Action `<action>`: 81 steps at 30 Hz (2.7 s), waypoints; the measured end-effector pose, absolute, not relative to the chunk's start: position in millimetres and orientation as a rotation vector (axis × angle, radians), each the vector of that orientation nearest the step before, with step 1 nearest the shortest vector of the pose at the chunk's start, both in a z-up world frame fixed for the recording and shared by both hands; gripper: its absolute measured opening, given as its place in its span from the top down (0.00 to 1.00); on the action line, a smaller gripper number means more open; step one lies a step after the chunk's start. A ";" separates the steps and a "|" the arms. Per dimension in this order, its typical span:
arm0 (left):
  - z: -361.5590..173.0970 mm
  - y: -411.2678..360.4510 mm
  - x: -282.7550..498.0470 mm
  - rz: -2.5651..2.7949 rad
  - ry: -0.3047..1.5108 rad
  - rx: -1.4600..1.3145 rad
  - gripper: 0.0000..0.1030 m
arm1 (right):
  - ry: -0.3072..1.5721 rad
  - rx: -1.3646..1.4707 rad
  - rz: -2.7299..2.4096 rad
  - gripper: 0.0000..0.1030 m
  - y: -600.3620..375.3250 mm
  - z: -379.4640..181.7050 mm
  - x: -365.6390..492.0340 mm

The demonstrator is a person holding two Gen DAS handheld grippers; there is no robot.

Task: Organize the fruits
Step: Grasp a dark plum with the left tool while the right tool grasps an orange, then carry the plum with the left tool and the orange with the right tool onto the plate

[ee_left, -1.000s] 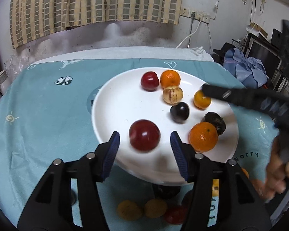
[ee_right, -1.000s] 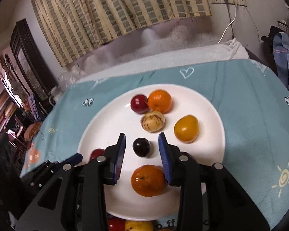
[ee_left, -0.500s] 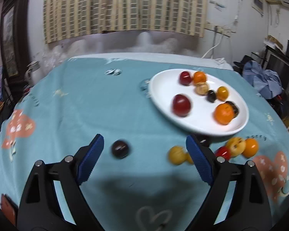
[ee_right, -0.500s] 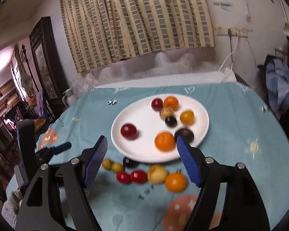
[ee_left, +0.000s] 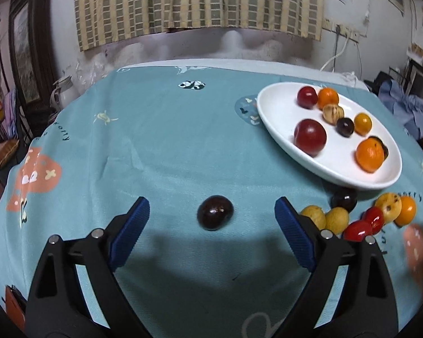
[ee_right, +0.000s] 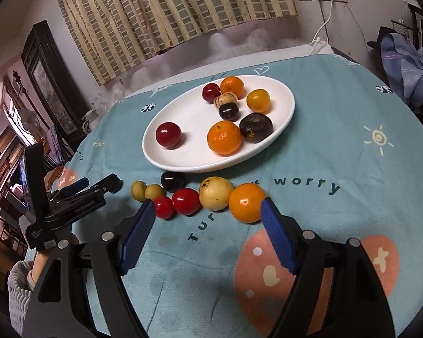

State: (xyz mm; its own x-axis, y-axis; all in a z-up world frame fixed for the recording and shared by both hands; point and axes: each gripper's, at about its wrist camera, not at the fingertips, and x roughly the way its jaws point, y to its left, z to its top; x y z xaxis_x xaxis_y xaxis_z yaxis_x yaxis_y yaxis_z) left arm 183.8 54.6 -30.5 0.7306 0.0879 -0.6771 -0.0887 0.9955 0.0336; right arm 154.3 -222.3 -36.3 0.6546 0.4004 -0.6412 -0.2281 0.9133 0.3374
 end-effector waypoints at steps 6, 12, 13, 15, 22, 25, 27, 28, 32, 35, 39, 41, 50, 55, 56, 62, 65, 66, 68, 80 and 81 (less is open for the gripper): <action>-34.2 62.9 191.4 0.062 0.773 -0.056 0.11 | 0.800 0.211 0.357 0.25 -217.5 -40.3 154.4; -43.0 76.1 198.1 0.000 0.825 -0.159 0.11 | 0.815 0.194 0.360 0.25 -214.9 -43.1 154.7; -43.8 76.3 198.7 -0.001 0.829 -0.164 0.12 | 0.817 0.193 0.360 0.25 -214.7 -43.4 155.3; -44.0 75.3 198.3 -0.001 0.828 -0.163 0.12 | 0.825 0.194 0.358 0.25 -214.8 -44.2 155.6; -46.1 72.3 202.6 -0.015 0.846 -0.155 0.16 | 0.841 0.194 0.350 0.25 -215.4 -46.7 157.9; -48.3 74.7 204.7 -0.011 0.861 -0.161 0.32 | 0.848 0.193 0.347 0.25 -214.9 -48.1 158.8; -48.6 72.3 204.8 0.001 0.861 -0.132 0.44 | 0.853 0.191 0.347 0.25 -214.7 -49.0 159.4; -48.8 71.5 204.9 0.001 0.862 -0.126 0.46 | 0.854 0.191 0.346 0.25 -214.4 -49.7 159.1; -47.2 72.4 200.1 -0.009 0.852 -0.113 0.71 | 0.860 0.192 0.343 0.25 -214.8 -51.3 160.5; -43.2 74.8 189.1 -0.001 0.829 -0.122 0.71 | 0.857 0.204 0.339 0.25 -218.2 -51.1 161.5; -30.7 64.3 169.6 -0.029 0.785 -0.108 0.71 | 0.853 0.219 0.332 0.25 -224.2 -51.5 164.0; -24.0 53.2 155.1 -0.065 0.766 -0.093 0.71 | 0.852 0.221 0.329 0.25 -225.9 -52.3 165.1; -37.9 2.7 136.5 -0.205 0.830 0.024 0.70 | 0.821 0.088 0.336 0.25 -210.1 -56.9 162.8; -41.5 -7.6 135.6 -0.237 0.839 0.050 0.70 | 0.775 -0.001 0.298 0.27 -210.9 -54.0 160.8; -42.1 -9.0 135.6 -0.240 0.840 0.053 0.70 | 0.767 -0.003 0.279 0.27 -216.4 -53.4 162.5; -46.9 -13.7 136.8 -0.253 0.859 0.069 0.70 | 0.800 0.020 0.246 0.35 -232.0 -62.7 174.5; -47.3 -14.2 136.5 -0.255 0.860 0.070 0.70 | 0.829 0.046 0.262 0.40 -234.7 -67.2 178.7; -47.4 -14.4 136.5 -0.255 0.861 0.070 0.70 | 0.829 0.052 0.263 0.40 -235.3 -67.4 178.9; -48.6 -15.7 137.1 -0.256 0.866 0.073 0.70 | 0.837 0.066 0.270 0.40 -234.9 -68.7 181.9; -50.4 -14.2 137.8 -0.267 0.873 0.063 0.68 | 0.858 0.104 0.346 0.64 -230.4 -67.0 184.0; -50.0 -14.0 137.5 -0.268 0.870 0.061 0.68 | 0.854 0.112 0.354 0.64 -230.1 -64.9 181.6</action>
State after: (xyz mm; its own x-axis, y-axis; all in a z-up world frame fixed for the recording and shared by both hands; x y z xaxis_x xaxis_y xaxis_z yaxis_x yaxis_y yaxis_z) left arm 137.5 -14.0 -50.0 0.6132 -0.2077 -0.7621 0.2571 0.9648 -0.0560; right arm 181.6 -230.1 -64.9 0.6027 0.3492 -0.7175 -0.2604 0.9360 0.2368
